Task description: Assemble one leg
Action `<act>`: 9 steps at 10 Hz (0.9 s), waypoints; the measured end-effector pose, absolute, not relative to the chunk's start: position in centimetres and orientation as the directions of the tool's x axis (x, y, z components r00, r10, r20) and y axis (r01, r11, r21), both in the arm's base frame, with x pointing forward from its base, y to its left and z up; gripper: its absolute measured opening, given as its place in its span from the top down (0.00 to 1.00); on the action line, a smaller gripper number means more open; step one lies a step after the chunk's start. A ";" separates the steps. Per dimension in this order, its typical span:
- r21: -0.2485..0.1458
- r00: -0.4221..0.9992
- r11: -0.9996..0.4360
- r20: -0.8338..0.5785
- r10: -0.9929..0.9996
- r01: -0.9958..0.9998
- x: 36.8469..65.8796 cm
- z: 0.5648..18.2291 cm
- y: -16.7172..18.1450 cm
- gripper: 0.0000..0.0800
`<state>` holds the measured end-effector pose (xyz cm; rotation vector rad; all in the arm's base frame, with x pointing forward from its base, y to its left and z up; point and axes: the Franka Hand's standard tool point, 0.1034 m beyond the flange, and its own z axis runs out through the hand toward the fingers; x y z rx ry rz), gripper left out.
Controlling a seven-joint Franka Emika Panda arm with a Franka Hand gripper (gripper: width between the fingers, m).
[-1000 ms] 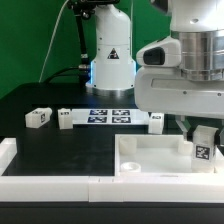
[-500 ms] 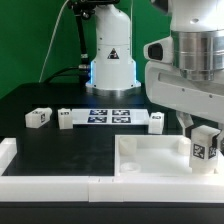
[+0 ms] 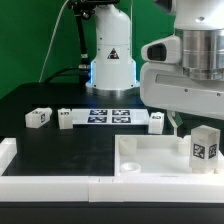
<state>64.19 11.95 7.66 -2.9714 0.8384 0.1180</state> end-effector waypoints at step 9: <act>-0.037 0.888 -0.889 -0.039 0.458 0.457 64.2 7.9 12.1 0.19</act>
Offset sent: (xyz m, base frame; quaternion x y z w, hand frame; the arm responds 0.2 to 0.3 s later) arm 0.0028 0.0023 0.0070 -0.0088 0.0075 -0.3169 0.9484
